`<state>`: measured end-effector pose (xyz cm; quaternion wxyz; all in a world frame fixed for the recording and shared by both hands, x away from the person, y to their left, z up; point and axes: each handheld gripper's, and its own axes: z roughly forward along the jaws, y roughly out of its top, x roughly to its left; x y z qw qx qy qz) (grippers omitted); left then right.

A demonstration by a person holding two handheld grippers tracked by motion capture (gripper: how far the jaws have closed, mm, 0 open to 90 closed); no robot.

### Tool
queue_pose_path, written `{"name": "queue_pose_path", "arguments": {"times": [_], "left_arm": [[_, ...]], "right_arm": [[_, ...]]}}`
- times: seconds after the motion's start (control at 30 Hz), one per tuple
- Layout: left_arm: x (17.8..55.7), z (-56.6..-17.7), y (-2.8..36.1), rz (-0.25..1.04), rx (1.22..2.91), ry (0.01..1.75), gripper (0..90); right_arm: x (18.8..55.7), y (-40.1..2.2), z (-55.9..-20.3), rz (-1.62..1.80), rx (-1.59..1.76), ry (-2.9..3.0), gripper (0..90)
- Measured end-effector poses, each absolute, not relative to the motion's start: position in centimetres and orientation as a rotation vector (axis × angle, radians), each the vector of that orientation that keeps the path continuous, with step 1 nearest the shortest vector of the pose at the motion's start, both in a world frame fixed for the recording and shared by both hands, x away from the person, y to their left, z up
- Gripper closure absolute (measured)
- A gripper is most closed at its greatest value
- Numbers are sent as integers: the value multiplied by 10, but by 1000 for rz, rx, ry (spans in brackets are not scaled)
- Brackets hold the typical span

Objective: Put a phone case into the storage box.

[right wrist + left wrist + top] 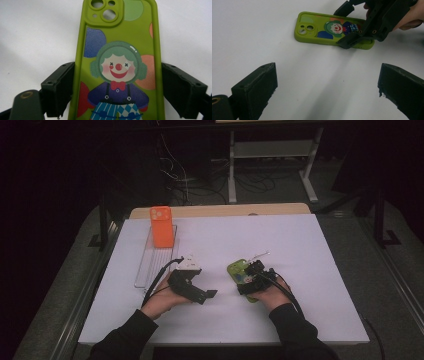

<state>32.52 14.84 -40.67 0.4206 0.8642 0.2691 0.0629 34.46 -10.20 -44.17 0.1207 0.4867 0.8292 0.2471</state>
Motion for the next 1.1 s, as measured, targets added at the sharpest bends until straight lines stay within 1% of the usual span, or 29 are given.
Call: {"name": "queue_pose_path", "arguments": {"times": [0.2, 0.47, 0.57, 0.83, 1.1], "left_arm": [[329, -405, 148, 152, 2165, 669, 22], [339, -395, 150, 173, 2156, 675, 22], [345, -389, 151, 164, 2143, 656, 22], [359, -373, 147, 172, 2150, 580, 22], [373, -363, 141, 157, 2150, 506, 22]], "right_arm": [[349, -106, -437, 759, 1393, 2479, 154], [363, -126, -414, 811, 1201, 2576, 154], [370, -136, -405, 839, 1120, 2611, 154], [384, -146, -381, 895, 975, 2696, 153], [395, -146, -374, 945, 816, 2754, 153]]}}
